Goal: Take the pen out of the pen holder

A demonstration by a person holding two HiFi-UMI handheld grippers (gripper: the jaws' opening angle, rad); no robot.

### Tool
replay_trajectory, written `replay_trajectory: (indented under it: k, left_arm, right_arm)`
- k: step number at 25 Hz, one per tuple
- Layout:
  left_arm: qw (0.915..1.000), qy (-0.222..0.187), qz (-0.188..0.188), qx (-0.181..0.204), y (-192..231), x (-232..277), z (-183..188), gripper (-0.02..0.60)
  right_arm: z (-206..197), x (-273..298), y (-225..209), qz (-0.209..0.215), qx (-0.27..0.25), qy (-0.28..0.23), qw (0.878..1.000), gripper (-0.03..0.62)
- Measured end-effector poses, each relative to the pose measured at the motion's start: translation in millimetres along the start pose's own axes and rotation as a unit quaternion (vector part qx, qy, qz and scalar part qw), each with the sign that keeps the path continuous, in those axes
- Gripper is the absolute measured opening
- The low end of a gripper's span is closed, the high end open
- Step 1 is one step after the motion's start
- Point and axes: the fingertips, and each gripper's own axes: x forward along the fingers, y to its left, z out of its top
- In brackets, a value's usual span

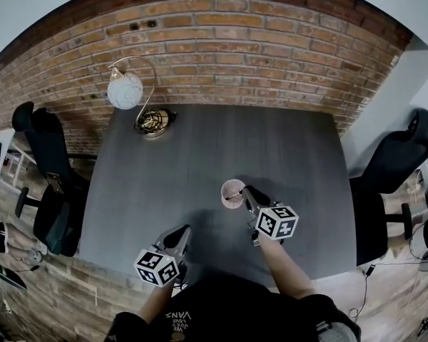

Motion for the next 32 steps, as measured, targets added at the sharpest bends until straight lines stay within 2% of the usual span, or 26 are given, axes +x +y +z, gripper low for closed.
replay_trajectory:
  k: [15,32]
  left_arm:
    - [0.9995,-0.026,0.018,-0.009,-20,-11,-3,0.052]
    - [0.9975,-0.052,0.046,-0.013,-67,-12,-15,0.052]
  right_arm:
    - [42,-36,20,0.033,-0.013,-0.044,0.998,0.044]
    - [58,-89,19,0.082,-0.018,-0.051,0.995,0.044]
